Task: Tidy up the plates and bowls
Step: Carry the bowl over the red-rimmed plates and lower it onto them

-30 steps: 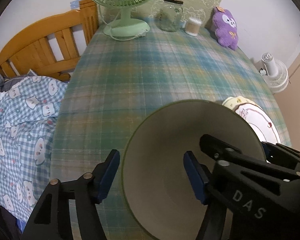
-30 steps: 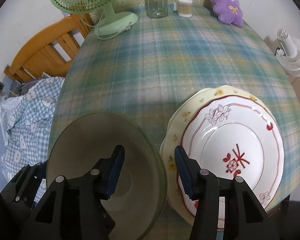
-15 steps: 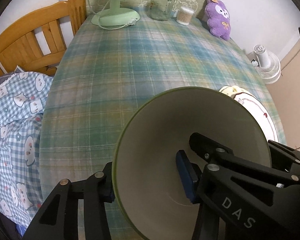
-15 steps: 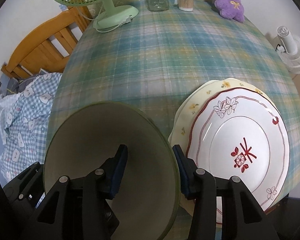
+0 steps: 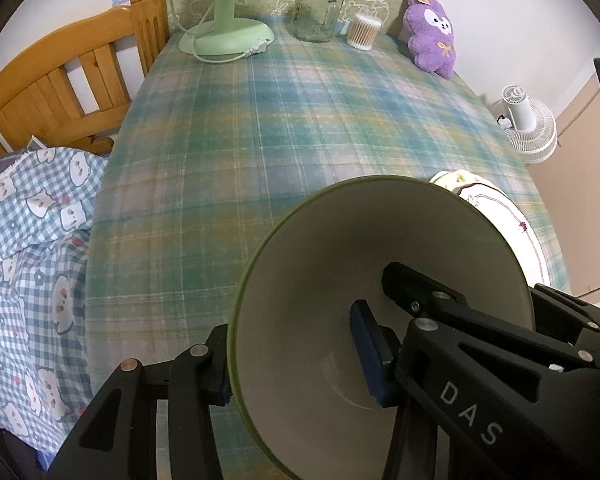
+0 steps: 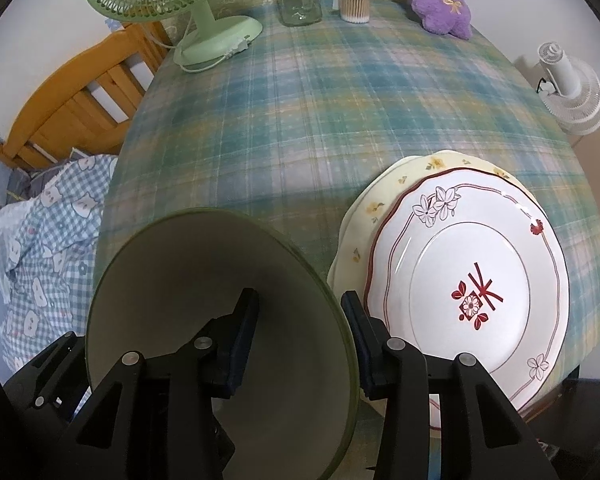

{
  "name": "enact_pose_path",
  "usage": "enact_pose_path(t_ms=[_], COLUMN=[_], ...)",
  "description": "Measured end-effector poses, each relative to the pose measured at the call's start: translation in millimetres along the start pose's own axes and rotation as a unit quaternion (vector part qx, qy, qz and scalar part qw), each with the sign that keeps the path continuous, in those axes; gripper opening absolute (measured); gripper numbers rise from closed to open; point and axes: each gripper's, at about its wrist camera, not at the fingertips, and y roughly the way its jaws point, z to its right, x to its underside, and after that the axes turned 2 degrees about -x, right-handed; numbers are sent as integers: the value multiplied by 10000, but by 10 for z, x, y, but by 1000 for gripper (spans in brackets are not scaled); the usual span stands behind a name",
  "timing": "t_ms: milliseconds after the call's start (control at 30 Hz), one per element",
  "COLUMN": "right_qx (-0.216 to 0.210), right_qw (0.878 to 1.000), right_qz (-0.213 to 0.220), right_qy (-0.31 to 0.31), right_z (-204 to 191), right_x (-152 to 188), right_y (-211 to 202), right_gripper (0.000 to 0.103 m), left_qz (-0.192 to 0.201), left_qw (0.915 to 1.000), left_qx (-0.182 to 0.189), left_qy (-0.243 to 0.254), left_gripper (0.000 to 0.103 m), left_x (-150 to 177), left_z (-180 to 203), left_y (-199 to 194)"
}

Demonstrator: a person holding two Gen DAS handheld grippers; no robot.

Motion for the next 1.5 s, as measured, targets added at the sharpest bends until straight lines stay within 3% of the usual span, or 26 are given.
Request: enact_pose_path(t_ms=[433,867,1500], right_qx=[43,-131,-108], right_qw=[9993,9980,9984], right_qz=[360,498,245], right_qy=[-1,-374,-500], right_z=[81,489,1275], right_x=[-126,-283,-397], right_y=[-429,-649,-571], right_gripper=[47,47,47], left_qz=[347,631,451], left_qw=[9993,9977,9981], left_qx=[0,-203,-224], left_qy=[144,-139,-363], left_gripper=[49,48,48], left_x=[-160,-246,-324], left_z=[180,628,1358], left_y=[-320,-425,-128])
